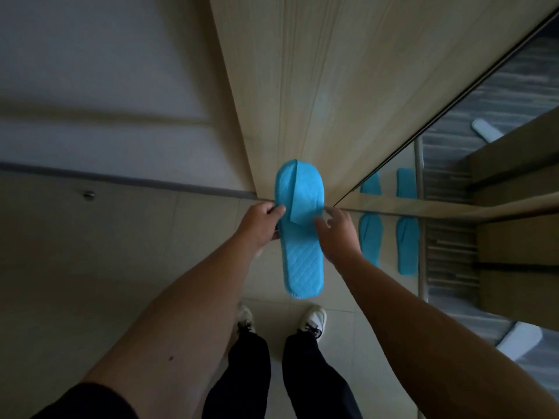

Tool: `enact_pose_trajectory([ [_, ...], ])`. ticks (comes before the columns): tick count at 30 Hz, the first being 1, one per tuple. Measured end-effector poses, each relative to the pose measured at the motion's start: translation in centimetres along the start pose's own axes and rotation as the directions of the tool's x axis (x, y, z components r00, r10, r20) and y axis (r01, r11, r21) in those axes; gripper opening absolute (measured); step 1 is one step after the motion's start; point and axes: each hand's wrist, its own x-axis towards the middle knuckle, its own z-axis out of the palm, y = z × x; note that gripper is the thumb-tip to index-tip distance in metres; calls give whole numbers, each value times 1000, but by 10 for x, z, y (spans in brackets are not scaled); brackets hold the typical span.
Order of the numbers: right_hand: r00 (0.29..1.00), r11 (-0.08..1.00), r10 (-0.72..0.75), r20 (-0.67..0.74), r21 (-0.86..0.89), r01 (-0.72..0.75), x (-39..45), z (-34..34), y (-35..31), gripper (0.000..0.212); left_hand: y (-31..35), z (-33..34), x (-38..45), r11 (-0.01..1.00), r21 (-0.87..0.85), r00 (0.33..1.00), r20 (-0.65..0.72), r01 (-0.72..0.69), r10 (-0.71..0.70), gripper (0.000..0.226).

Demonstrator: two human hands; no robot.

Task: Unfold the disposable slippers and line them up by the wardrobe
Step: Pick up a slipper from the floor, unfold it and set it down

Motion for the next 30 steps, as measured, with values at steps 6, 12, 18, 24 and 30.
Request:
enact_pose_trajectory([
  [6,951,918,265,156,260,-299,80,69,94,17,-96,3,87,992,89,996,-38,85,-82,15],
  [12,918,882,353,181,263,-391,156,160,207,9,-214,9,202,907,418,990,-139,50,9,26],
  [18,944,939,322,75,98,-329,248,246,288,17,-301,11,325,802,597,983,-154,15,96,24],
  [24,954,954,298,33,5,-299,320,308,338,17,-351,10,414,736,676,975,-186,39,120,24],
  [30,952,952,303,29,-60,-301,351,326,354,20,-366,10,453,710,704,973,-186,33,140,26],
])
